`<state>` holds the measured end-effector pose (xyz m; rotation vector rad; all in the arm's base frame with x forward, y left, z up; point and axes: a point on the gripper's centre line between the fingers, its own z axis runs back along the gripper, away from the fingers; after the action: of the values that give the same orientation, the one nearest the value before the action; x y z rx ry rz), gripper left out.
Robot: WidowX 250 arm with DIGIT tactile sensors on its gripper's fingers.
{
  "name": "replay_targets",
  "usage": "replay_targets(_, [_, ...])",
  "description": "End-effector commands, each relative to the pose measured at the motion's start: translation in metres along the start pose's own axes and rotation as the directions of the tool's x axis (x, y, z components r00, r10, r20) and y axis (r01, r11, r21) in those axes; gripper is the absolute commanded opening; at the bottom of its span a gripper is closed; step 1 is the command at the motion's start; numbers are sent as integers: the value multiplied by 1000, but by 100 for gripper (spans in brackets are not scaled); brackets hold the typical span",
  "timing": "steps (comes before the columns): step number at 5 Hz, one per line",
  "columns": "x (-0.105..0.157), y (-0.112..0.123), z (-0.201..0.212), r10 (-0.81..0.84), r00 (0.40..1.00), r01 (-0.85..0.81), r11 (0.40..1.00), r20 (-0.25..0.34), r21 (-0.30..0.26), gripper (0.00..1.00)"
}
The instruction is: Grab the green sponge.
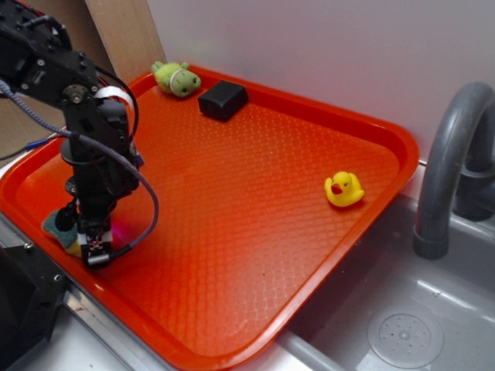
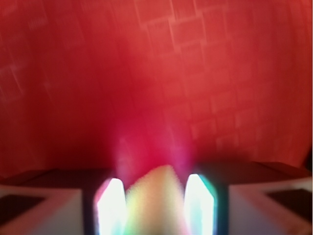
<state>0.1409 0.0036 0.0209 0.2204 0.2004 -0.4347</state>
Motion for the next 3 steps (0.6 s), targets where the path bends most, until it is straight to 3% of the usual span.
replay_targets(1, [9,13,59,138,990,-138,990,-17,-21,0])
replay_targets(2, [21,36,112,335,942,-332,938,21,-95,0])
replay_targets(3, [27,48,138,393,919,-387,912,20,-137,0])
